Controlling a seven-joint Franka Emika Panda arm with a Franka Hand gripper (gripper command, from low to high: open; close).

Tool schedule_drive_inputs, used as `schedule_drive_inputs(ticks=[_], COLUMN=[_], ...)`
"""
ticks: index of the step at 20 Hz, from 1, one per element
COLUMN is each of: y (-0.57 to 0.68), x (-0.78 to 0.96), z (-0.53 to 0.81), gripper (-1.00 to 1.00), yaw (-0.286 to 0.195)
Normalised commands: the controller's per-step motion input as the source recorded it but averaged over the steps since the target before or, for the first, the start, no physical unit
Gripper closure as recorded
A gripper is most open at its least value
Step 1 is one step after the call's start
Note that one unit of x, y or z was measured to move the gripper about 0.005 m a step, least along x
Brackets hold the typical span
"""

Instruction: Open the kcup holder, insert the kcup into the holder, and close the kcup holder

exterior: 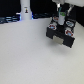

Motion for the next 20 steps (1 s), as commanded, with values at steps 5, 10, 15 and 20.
schedule_drive_inputs(ticks=[5,10,15,20], y=[0.3,0.29,0.18,0.21], x=[0.33,0.54,0.13,-0.1], z=[0.28,0.23,-0.06,-0.17], gripper=[1.0,1.0,1.0,1.0], yaw=[-0.016,-0.031,0.019,0.094])
